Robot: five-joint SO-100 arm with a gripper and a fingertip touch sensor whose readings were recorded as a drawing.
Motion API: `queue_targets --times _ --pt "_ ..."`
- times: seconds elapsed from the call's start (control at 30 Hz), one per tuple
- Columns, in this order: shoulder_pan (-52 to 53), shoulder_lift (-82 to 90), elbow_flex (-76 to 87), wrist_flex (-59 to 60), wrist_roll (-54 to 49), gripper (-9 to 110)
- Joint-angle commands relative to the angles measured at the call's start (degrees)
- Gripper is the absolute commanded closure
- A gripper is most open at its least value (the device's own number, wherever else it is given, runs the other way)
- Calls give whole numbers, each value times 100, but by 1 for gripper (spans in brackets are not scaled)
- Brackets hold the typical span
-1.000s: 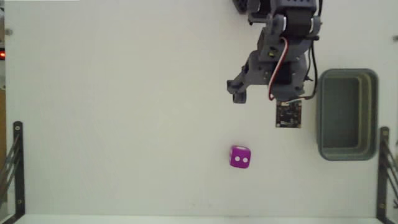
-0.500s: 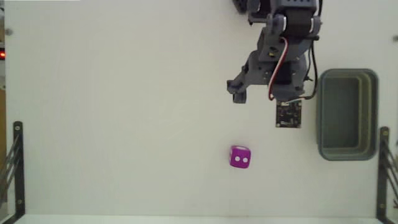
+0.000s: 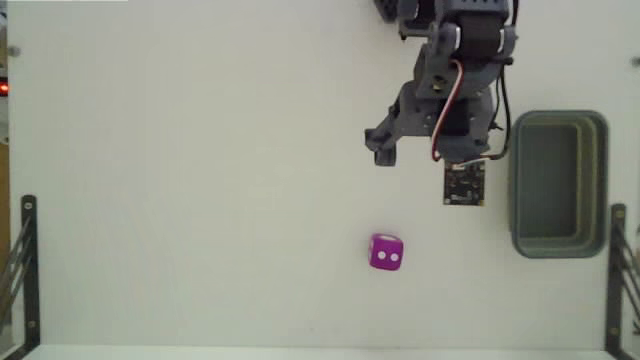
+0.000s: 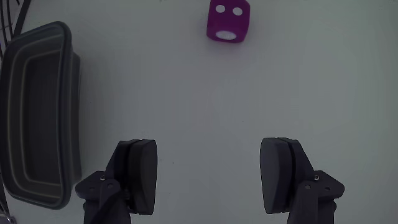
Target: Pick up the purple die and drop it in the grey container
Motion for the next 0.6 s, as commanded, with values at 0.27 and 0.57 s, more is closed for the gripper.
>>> queue_targets --times 0.27,0.57 --pt "199 193 12 22 26 -9" --pt "343 193 12 22 26 -9"
